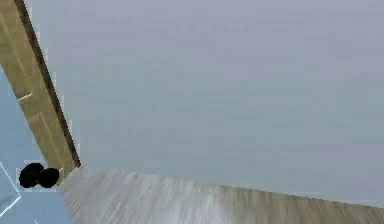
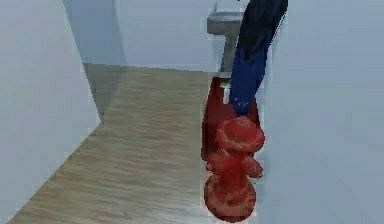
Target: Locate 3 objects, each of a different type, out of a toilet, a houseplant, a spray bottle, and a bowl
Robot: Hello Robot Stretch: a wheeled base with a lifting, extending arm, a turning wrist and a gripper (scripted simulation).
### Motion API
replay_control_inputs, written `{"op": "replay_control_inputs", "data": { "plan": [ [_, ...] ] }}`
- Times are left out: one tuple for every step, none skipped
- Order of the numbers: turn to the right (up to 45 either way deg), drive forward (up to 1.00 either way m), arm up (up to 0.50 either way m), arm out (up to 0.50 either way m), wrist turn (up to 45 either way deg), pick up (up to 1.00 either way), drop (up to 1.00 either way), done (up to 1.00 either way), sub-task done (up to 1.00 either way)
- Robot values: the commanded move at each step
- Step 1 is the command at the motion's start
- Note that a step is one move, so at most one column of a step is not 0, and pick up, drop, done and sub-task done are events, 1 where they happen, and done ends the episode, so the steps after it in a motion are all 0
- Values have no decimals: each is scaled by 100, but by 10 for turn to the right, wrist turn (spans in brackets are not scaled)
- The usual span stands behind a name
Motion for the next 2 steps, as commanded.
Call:
{"op": "replay_control_inputs", "data": {
  "plan": [
    [0,85,0,0,0,0,0,0,0],
    [-450,0,0,0,0,0,0,0,0]
  ]
}}
